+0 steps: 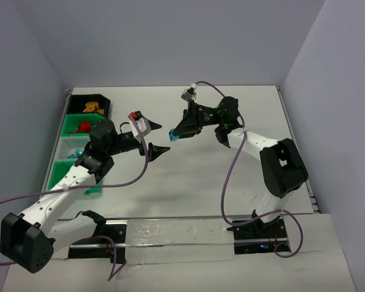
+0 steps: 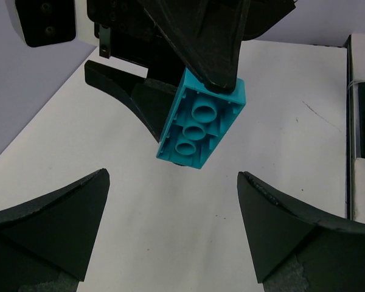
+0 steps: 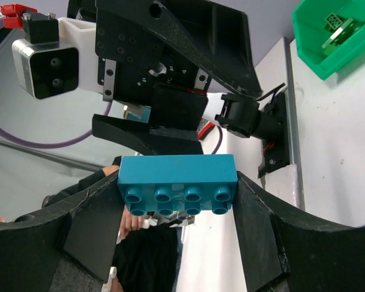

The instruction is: Sort the legos into containers by color

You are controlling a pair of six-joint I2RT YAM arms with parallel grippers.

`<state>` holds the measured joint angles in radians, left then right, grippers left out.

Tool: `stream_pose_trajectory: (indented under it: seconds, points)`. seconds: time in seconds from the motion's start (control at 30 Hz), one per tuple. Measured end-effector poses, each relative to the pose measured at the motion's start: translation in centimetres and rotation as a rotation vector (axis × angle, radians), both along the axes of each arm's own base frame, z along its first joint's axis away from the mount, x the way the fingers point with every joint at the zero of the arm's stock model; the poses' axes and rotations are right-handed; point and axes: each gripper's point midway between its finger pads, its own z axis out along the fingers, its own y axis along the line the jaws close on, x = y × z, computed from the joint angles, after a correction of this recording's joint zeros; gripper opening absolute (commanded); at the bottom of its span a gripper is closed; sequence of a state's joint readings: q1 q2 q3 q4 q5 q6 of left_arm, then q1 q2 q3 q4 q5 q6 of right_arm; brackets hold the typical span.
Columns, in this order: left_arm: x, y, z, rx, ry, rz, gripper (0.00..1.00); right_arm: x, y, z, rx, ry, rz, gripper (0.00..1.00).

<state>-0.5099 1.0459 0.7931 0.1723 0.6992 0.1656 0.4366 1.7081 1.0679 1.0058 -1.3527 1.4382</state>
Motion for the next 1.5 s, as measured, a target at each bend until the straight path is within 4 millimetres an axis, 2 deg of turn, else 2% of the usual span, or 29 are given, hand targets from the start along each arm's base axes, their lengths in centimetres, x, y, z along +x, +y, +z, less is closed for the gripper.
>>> stream_pose_trajectory:
  seconds: [0.3, 0.5, 0.7, 0.77, 0.83, 0.87, 0.93, 0.97, 1.0, 1.07, 1.13, 1.2, 1.27, 1.33, 1.43, 1.5]
  points:
    - [-0.4, -1.8, -0.3, 0.015, -0.014, -0.042, 0.91, -0.5, 0.3, 0.0, -0.002, 0.011, 0.017, 0.42]
    - [-0.2, -2.2, 1.0, 0.001, -0.042, -0.038, 0.83, -0.5, 0.6, -0.3, -0.006, 0.021, 0.023, 0.42]
    - [-0.2, -2.6, 2.3, -0.017, -0.067, -0.035, 0.68, -0.4, 0.8, -0.8, -0.013, 0.039, 0.029, 0.42]
    - [-0.2, -2.7, 2.4, -0.018, -0.071, -0.036, 0.54, -0.4, 0.9, -0.9, -0.015, 0.045, 0.032, 0.43]
    - [-0.4, -2.8, 2.3, -0.017, -0.068, -0.042, 0.45, -0.3, 1.0, -1.0, -0.015, 0.055, 0.026, 0.43]
    - [-0.5, -2.9, 2.3, -0.015, -0.069, -0.047, 0.29, -0.3, 1.0, -0.9, -0.015, 0.057, 0.022, 0.46]
    - [-0.6, -3.1, 2.2, -0.008, -0.087, -0.056, 0.17, -0.2, 1.0, -0.9, -0.019, 0.080, 0.018, 0.49]
    - [-0.6, -3.0, 2.3, -0.004, -0.096, -0.056, 0.05, -0.1, 1.0, -0.9, -0.022, 0.091, 0.015, 0.54]
    - [-0.5, -3.0, 2.3, -0.003, -0.098, -0.053, 0.00, 0.0, 1.0, -0.9, -0.023, 0.095, 0.014, 0.65]
    - [-0.5, -3.0, 2.1, 0.002, -0.097, -0.046, 0.00, 0.0, 1.1, -1.0, -0.024, 0.098, 0.015, 0.85]
    - [-0.3, -2.9, 1.8, 0.013, -0.091, -0.034, 0.00, 0.0, 1.1, -1.2, -0.027, 0.098, 0.020, 0.94]
    - [-0.1, -2.6, 1.3, 0.032, -0.074, -0.014, 0.00, -0.1, 1.1, -1.2, -0.027, 0.090, 0.029, 0.98]
    - [0.0, -2.0, 1.0, 0.045, -0.059, 0.010, 0.00, 0.1, 1.0, -1.2, -0.028, 0.088, 0.027, 1.00]
    - [0.5, -0.6, 0.8, 0.057, -0.033, 0.059, 0.00, 0.6, 0.6, -1.2, -0.026, 0.079, 0.013, 1.00]
    - [2.6, 3.6, 0.2, 0.082, 0.031, 0.219, 0.00, 2.8, -1.0, -1.0, -0.024, 0.063, -0.053, 1.00]
    - [4.4, 7.8, -1.0, 0.116, 0.105, 0.371, 0.00, 5.5, -2.3, -1.5, -0.055, 0.076, -0.144, 1.00]
